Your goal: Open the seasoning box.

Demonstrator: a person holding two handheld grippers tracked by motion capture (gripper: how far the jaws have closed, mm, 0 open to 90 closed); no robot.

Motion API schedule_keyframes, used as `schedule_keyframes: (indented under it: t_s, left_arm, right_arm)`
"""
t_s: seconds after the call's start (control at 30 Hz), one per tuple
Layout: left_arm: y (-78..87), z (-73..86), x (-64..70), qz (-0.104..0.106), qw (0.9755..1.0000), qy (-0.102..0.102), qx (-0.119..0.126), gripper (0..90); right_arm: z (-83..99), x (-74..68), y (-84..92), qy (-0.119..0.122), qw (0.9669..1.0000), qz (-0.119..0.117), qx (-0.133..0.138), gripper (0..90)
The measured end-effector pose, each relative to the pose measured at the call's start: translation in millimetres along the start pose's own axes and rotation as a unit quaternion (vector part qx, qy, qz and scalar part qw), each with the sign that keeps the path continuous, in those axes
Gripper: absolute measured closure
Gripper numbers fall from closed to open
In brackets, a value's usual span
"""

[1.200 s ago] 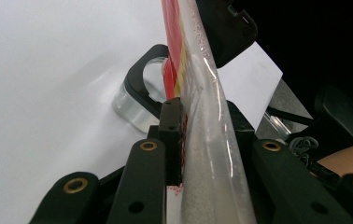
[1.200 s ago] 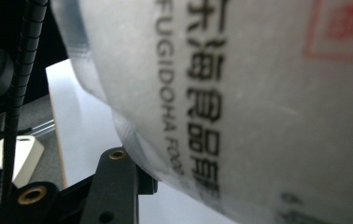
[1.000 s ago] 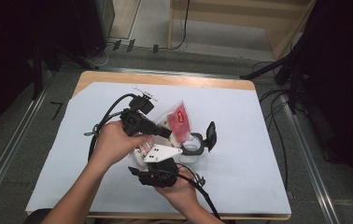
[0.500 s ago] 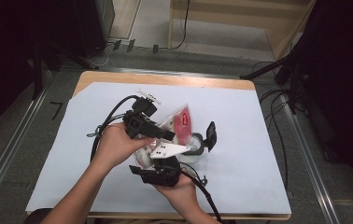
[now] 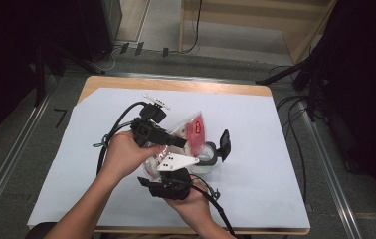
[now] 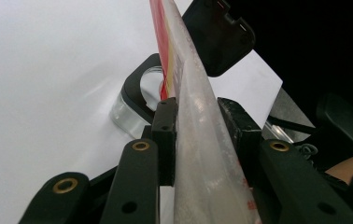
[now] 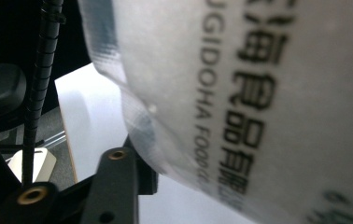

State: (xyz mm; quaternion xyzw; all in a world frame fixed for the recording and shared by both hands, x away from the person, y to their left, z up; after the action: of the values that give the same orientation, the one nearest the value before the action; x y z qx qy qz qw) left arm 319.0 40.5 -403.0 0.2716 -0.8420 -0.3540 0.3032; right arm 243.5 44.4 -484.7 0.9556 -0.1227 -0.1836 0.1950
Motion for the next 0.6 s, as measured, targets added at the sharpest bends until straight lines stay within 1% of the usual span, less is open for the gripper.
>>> schedule_keyframes:
  t_s: [0.03, 0.1, 0.13, 0.23, 0.27, 0.3, 0.33, 0.37, 0.4, 0.43, 0.47, 0.5, 0.6]
  left_arm:
    - [0.0, -0.4, -0.1, 0.001, 1.0, 0.003, 0.001, 69.9]
    - [-0.1, -0.8, -0.1, 0.0, 1.0, 0.001, 0.002, 69.3]
    - [-0.3, -1.1, 0.7, 0.0, 1.0, 0.004, 0.005, 69.0]
    - [-0.2, -1.8, 0.1, 0.0, 1.0, 0.0, 0.009, 67.6]
    - [0.0, -1.9, -0.3, 0.001, 1.0, 0.003, 0.008, 66.3]
    - [0.2, -2.4, -0.9, 0.003, 0.9999, 0.007, 0.009, 66.3]
    - [0.0, -3.1, -2.9, 0.008, 0.9999, 0.014, 0.006, 66.7]
    - [0.0, -3.1, -2.9, 0.008, 0.9999, 0.014, 0.006, 67.5]
    - [-0.5, -4.0, -4.1, 0.01, 0.9997, 0.024, 0.0, 68.3]
    - [-0.5, -4.0, -4.1, 0.01, 0.9997, 0.024, 0.0, 69.1]
    - [-0.2, -4.3, -4.9, 0.011, 0.9996, 0.025, -0.005, 69.1]
    - [-0.3, -5.4, -4.6, 0.01, 0.9994, 0.032, -0.005, 69.3]
    - [1.1, -6.8, -4.4, 0.009, 0.9991, 0.036, -0.018, 69.6]
  right_arm:
    - [-0.4, 0.4, 0.4, 0.0, 1.0, -0.001, 0.002, 63.0]
    - [-0.8, 0.6, 1.0, -0.001, 1.0, -0.002, 0.001, 63.2]
    - [-1.2, 0.5, 1.1, -0.004, 1.0, -0.003, 0.002, 63.3]
    - [-1.7, 0.8, 1.5, -0.008, 1.0, -0.003, 0.004, 63.5]
    - [-2.9, 0.8, 2.3, -0.019, 0.9997, -0.008, 0.01, 63.6]
    - [-2.9, 0.8, 2.3, -0.019, 0.9997, -0.008, 0.01, 63.6]
    - [-3.8, 1.2, 3.1, -0.024, 0.9996, -0.007, 0.01, 63.7]
    - [-3.8, 1.2, 3.1, -0.024, 0.9996, -0.007, 0.01, 63.7]
    - [-4.5, 1.8, 2.7, -0.022, 0.9997, -0.005, 0.005, 63.6]
    - [-4.5, 1.8, 2.7, -0.022, 0.9997, -0.005, 0.005, 63.6]
    - [-4.8, 2.1, 2.4, -0.02, 0.9998, -0.003, 0.002, 63.6]
    - [-5.4, 2.4, 2.7, -0.02, 0.9998, -0.003, 0.001, 63.5]
    - [-8.4, 0.2, 3.2, -0.017, 0.9999, -0.004, -0.001, 63.4]
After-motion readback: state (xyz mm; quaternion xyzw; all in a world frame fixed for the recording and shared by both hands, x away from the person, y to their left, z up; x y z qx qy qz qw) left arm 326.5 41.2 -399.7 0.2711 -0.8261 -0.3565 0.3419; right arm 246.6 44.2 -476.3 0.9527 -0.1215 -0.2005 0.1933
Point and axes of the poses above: each handheld gripper's, and its own axes: y roughly backward along the jaws, z roughly out of its underside, x roughly to its right, the point moved 8 cm from there along -y, roughly forward along the jaws, and after that the axes turned 10 degrees about -z, right-handed, at the moved point
